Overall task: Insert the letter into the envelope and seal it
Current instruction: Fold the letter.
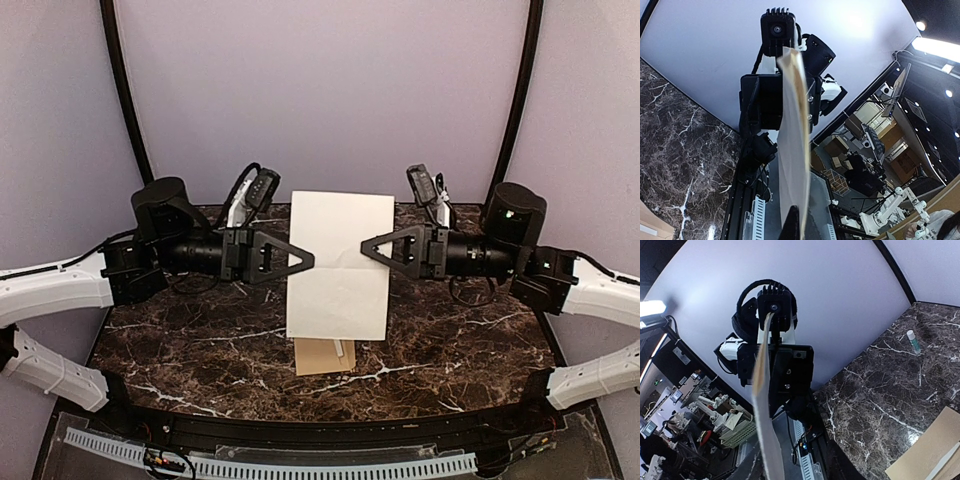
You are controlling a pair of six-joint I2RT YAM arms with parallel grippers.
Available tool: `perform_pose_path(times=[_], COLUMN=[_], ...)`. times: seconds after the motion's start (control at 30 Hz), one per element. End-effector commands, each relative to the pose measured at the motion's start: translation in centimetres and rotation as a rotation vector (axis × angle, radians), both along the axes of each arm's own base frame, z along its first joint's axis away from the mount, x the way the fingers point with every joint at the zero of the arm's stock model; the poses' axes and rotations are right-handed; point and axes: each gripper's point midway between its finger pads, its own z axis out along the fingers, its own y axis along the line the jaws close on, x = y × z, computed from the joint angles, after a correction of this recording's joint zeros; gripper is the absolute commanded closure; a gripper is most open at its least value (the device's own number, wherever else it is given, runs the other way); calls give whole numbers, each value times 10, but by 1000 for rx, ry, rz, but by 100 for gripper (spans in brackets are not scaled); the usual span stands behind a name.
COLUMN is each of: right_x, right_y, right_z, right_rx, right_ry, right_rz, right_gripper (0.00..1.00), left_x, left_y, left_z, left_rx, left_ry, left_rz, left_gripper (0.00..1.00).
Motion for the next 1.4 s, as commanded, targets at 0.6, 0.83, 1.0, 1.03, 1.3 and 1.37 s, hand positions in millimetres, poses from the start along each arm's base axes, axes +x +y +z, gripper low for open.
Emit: perform_pose_path(times=[0.6,0.83,1.0,1.03,1.3,1.37], right_x=[-3,-1,0,0,1,2], right_y=[-11,-12,-13,-13,-16,-19], right_z=[47,48,47,46,45,46], right_rx=[152,167,167,166,158,156], right_ry=[-94,-96,-91,-90,-84,-86], right_rz=[-20,-39,-47,-49,-65,-76], right_gripper=[100,100,100,100,85,82], left_x=[-5,-7,-5,-5,0,0], left_y=[4,3,2,2,2,2], left_z=[-13,-13,-14,-15,-20,-22], left_rx=[-11,-19,-20,-18,-5,3], left_ry=[28,40,42,43,43,41], left_rz=[-21,-32,-29,-27,0,2], left_gripper=[42,57,83,86,100,100])
